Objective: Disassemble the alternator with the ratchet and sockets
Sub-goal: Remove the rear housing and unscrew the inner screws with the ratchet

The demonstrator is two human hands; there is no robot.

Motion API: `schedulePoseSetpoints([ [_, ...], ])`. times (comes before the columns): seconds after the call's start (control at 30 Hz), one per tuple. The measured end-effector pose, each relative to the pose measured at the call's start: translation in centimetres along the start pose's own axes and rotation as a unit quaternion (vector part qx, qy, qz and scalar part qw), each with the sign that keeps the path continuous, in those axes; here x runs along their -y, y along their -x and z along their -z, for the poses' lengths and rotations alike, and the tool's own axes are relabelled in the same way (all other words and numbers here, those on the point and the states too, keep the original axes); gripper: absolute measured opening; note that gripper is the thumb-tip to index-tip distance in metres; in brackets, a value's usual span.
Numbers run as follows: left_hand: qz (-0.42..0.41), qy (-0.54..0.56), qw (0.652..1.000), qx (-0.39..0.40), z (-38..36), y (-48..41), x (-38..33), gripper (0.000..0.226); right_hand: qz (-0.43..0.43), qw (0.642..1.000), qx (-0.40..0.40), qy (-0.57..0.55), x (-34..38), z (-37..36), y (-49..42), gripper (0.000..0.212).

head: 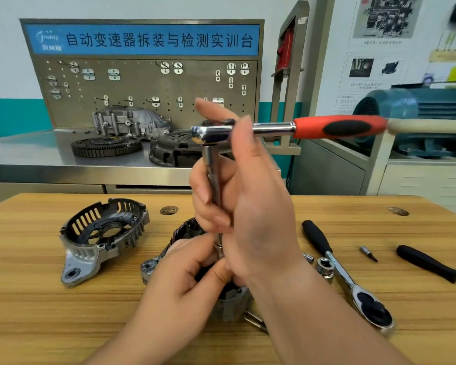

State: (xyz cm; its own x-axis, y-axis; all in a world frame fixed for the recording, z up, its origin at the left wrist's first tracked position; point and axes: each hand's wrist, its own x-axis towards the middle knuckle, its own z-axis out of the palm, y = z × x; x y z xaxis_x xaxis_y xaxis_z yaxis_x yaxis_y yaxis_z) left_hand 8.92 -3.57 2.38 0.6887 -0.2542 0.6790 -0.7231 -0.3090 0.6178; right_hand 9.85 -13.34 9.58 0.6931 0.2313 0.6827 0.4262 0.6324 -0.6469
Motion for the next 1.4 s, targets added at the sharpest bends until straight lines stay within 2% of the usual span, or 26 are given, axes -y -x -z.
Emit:
schedulePoseSetpoints([
  [0.1,0.022,0.027,0.999,0.011,0.2,0.1,0.2,0.027,-0.024,0.999,-0.027,-0.023,-0.1,0.5,0.0,0.048],
  [0.17,0.03,0.038,0.999,0.018,0.3,0.1,0.2,0.027,-0.009,0.999,-0.041,0.001,-0.1,0.4,0.0,0.04],
  [0.23,0.029,0.024,0.999,0.023,0.4,0.1,0.3,0.026,0.033,0.996,-0.046,0.074,0.1,0.2,0.0,0.029],
  [0.3,0.033,0.019,0.999,0.02,0.3,0.1,0.3,0.025,0.096,0.979,-0.053,0.169,0.3,-0.1,0.1,0.027],
  [0.37,0.038,0.017,0.999,0.015,0.2,0.1,0.3,0.025,0.123,0.971,-0.049,0.201,0.4,-0.2,0.0,0.025],
  [0.43,0.039,0.017,0.999,0.018,0.2,0.2,0.3,0.026,0.078,0.984,-0.051,0.152,0.6,-0.3,-0.1,0.021],
  [0.5,0.021,-0.003,1.0,0.009,0.2,0.2,0.2,0.026,0.004,0.997,-0.049,0.056,0.8,0.0,-0.2,0.027],
  [0.57,0.009,-0.016,1.0,0.009,0.3,0.1,-0.1,0.024,-0.062,0.997,-0.038,-0.036,1.1,0.5,-0.3,0.036],
  [0.63,0.012,-0.007,1.0,0.015,0.4,0.0,-0.2,0.023,-0.085,0.994,-0.038,-0.06,1.2,0.7,-0.4,0.038],
  [0.7,0.023,0.001,1.0,0.012,0.4,0.1,-0.1,0.025,-0.059,0.997,-0.04,-0.029,1.0,0.5,-0.3,0.033],
  [0.77,0.038,0.013,0.999,0.0,0.4,0.1,0.0,0.028,0.017,0.996,-0.044,0.072,0.8,0.4,-0.2,0.025],
  [0.83,0.047,0.019,0.999,-0.009,0.3,0.2,0.1,0.029,0.099,0.979,-0.051,0.173,0.7,0.4,-0.2,0.029],
  [0.87,0.047,0.019,0.999,-0.008,0.2,0.2,0.1,0.029,0.112,0.974,-0.051,0.189,0.7,0.4,-0.2,0.029],
  [0.97,0.03,0.012,0.999,-0.001,0.3,0.1,0.1,0.026,0.043,0.993,-0.033,0.102,0.9,0.1,-0.2,0.024],
  [1.07,-0.005,-0.009,1.0,0.002,0.3,0.1,-0.1,0.022,-0.043,0.999,-0.016,-0.01,1.1,0.7,-0.3,0.037],
  [1.17,0.006,0.004,1.0,0.008,0.2,0.2,0.0,0.019,-0.073,0.997,-0.028,-0.03,1.2,0.8,-0.3,0.038],
  [1.23,0.023,0.02,1.0,0.003,0.1,0.3,0.2,0.022,-0.045,0.998,-0.039,0.017,1.0,0.4,-0.2,0.032],
  [1.33,0.049,0.058,0.997,-0.011,0.1,0.3,0.3,0.025,0.06,0.987,-0.041,0.145,0.9,0.2,-0.2,0.031],
  [1.4,0.052,0.066,0.996,-0.009,0.1,0.3,0.3,0.024,0.085,0.982,-0.034,0.165,1.0,0.0,-0.3,0.03],
])
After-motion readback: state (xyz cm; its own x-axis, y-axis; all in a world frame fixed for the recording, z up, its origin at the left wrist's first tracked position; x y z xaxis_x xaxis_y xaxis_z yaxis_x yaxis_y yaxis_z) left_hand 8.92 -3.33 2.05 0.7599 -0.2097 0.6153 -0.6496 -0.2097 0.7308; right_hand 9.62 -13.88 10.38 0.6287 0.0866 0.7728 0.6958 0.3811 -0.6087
